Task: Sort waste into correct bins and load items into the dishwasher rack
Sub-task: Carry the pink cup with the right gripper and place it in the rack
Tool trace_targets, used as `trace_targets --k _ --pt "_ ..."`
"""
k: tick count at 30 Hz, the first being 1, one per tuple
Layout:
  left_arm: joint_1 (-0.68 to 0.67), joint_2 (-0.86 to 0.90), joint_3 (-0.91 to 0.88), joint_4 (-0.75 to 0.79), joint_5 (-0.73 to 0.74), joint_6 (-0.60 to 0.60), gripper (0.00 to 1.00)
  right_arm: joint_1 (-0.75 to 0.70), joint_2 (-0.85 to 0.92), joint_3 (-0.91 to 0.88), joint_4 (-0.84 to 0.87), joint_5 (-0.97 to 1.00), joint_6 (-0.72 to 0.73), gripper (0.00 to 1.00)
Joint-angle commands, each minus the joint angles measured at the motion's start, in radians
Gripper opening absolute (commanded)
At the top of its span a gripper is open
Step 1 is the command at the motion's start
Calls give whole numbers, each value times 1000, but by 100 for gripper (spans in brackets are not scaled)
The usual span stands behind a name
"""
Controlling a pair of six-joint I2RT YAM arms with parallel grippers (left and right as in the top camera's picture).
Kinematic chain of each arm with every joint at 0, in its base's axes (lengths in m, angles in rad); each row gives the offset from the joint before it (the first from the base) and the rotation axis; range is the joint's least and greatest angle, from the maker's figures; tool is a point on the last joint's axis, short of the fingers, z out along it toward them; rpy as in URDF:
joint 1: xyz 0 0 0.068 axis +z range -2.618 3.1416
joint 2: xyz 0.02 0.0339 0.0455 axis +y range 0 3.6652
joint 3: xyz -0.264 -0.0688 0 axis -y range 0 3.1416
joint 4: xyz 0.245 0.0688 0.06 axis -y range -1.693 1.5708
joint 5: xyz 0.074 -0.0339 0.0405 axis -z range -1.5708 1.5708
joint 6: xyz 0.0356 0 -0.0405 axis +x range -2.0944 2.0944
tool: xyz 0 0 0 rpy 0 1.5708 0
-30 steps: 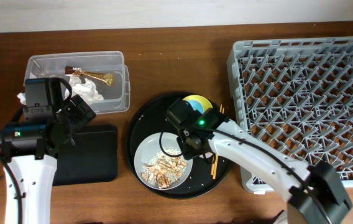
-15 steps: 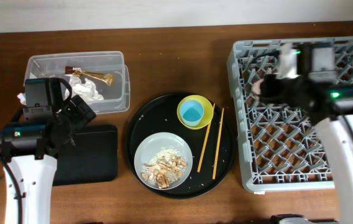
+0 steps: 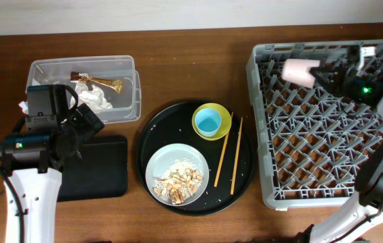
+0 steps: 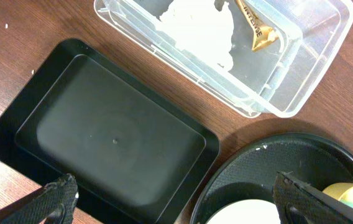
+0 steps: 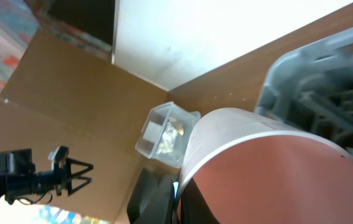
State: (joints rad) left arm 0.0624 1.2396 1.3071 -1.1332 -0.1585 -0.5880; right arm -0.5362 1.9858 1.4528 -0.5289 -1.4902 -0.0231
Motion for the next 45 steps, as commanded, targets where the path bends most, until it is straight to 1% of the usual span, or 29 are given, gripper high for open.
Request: trace_targets --k 1,5,6,8,11,15,21,24,27,31,34,36,37,39,42,43,44,45 --pt "4 -11 0 2 -14 -6 99 -25 1 6 -13 -34 28 4" --pt "4 -11 0 2 -14 -6 99 -27 1 5 -153 64 27 4" --pt "4 -11 0 2 -14 -6 99 -28 1 5 -202 98 14 4" --pt "4 -11 0 2 -14 -6 99 -28 1 5 -246 96 -60 4" --pt "4 -11 0 2 -14 -6 99 -28 1 5 -269 98 -71 4" --pt "4 -11 0 2 -14 -6 99 -27 1 -1 -309 213 -71 4" --pt "4 -11 0 2 -14 -6 99 -27 2 -3 -319 219 -69 4" --pt "4 -11 0 2 -14 -6 99 -27 1 -3 -355 327 -70 6" --pt "4 -11 0 2 -14 -6 99 -27 1 -3 -361 337 -71 6" --pt "4 -11 0 2 -14 -6 99 -28 1 -3 -362 423 -53 6" --pt "4 -11 0 2 -14 -6 99 -28 1 2 -362 434 -39 7" --pt "4 -11 0 2 -14 -6 99 -33 1 16 -366 474 10 10" --pt "4 -11 0 2 -14 -6 99 -39 1 29 -382 500 13 11" --pt "4 -11 0 2 -14 -6 99 -55 0 74 -438 587 13 11" --pt "4 -11 0 2 -14 -6 99 -86 -5 173 -568 745 12 12" --pt "4 -11 0 2 -14 -6 99 -88 -5 191 -590 761 13 18" --pt "4 -11 0 2 -14 -6 99 -88 -5 210 -613 787 13 26" --pt "4 -11 0 2 -14 -6 99 -88 -5 223 -626 807 14 26"
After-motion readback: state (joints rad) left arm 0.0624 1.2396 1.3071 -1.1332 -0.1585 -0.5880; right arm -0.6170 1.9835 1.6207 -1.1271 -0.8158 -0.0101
